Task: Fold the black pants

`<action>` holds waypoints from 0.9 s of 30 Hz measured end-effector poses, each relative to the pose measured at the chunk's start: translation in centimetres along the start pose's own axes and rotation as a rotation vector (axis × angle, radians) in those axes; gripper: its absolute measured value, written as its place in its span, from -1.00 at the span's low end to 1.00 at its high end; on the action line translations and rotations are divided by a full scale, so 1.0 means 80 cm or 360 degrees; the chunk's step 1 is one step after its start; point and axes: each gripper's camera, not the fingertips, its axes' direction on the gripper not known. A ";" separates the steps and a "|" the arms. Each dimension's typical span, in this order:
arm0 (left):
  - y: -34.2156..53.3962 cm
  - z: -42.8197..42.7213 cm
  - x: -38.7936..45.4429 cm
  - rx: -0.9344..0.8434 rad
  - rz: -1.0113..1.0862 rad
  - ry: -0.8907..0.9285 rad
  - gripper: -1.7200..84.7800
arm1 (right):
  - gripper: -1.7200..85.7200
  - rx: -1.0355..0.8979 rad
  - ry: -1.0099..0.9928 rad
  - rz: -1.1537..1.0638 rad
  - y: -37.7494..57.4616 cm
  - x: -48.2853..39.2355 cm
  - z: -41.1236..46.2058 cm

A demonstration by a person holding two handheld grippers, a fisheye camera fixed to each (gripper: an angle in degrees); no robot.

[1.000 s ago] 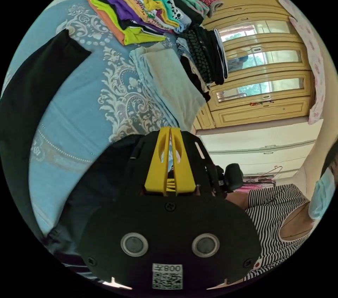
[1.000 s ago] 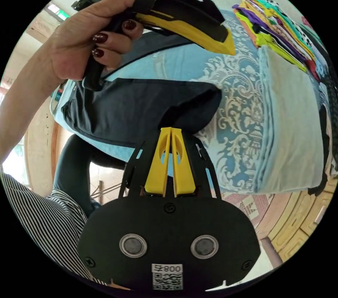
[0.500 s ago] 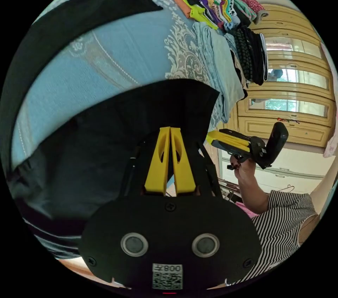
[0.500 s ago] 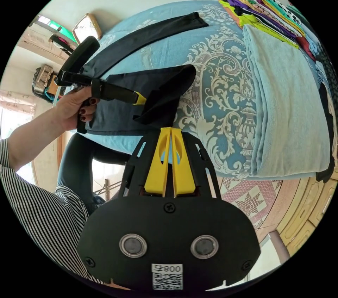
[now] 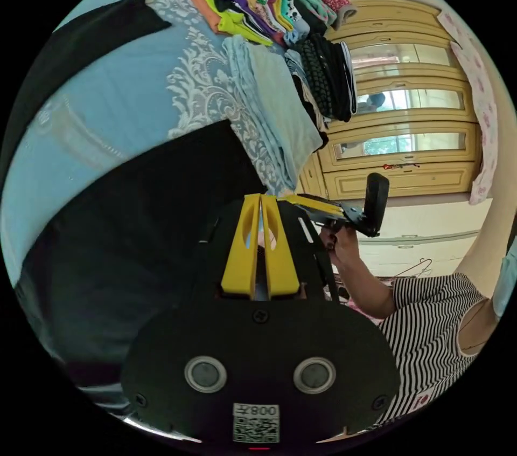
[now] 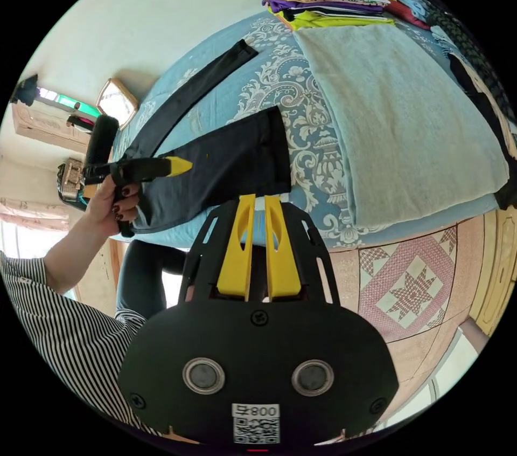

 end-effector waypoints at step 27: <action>1.000 -0.554 -0.329 0.1530 -0.1673 -0.0306 -0.95 | -0.91 -0.0227 0.0227 0.0285 -0.082 0.022 0.077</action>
